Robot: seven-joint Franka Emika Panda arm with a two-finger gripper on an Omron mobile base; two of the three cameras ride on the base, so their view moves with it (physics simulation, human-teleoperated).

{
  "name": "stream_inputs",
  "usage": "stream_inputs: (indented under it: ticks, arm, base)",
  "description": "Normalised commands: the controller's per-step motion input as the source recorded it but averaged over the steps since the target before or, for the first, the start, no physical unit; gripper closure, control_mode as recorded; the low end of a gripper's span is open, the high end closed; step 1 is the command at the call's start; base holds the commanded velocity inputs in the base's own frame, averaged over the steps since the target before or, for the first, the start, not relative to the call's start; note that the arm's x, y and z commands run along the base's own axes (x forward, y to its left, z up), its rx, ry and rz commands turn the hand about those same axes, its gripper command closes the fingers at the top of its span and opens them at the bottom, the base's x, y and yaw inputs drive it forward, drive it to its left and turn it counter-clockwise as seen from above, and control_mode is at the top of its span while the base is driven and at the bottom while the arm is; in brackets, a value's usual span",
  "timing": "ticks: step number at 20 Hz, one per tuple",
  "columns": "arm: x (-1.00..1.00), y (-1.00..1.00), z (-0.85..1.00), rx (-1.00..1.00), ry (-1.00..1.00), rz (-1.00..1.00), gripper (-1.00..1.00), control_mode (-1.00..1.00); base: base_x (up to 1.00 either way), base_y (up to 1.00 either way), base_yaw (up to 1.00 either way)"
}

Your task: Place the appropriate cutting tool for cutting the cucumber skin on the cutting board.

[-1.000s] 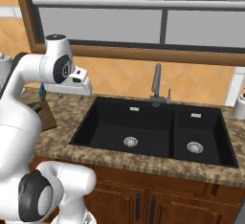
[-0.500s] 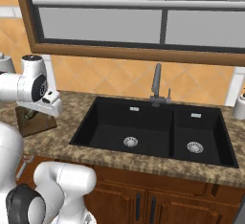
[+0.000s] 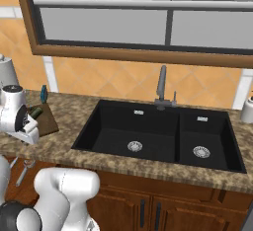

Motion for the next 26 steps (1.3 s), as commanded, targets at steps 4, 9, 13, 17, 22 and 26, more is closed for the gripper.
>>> stream_inputs:
  ticks: [4, 9, 13, 17, 22, 26]
  arm:
    - [-0.20, 0.36, -0.44, 0.00, -0.01, 0.01, -1.00, -1.00]
    - [0.00, 0.22, -0.54, 0.00, 0.10, 0.00, -1.00, -1.00]
    - [0.00, 0.37, -0.79, -0.01, 0.03, 0.02, -1.00, -1.00]
    - [-0.01, 0.67, -0.78, -0.10, 0.00, 0.02, -1.00, -1.00]
    - [-0.14, 0.31, -0.26, -0.08, 0.00, 0.00, -1.00, -1.00]
    - [-0.49, 0.15, -0.28, -0.06, 0.01, 0.00, -1.00, -1.00]
  base:
    - [0.00, 0.00, 0.00]
    - [0.00, 0.00, 0.00]
    - [0.00, 0.00, 0.00]
    - [0.00, 0.00, 0.00]
    - [0.00, 0.00, 0.00]
    - [0.00, 0.00, 0.00]
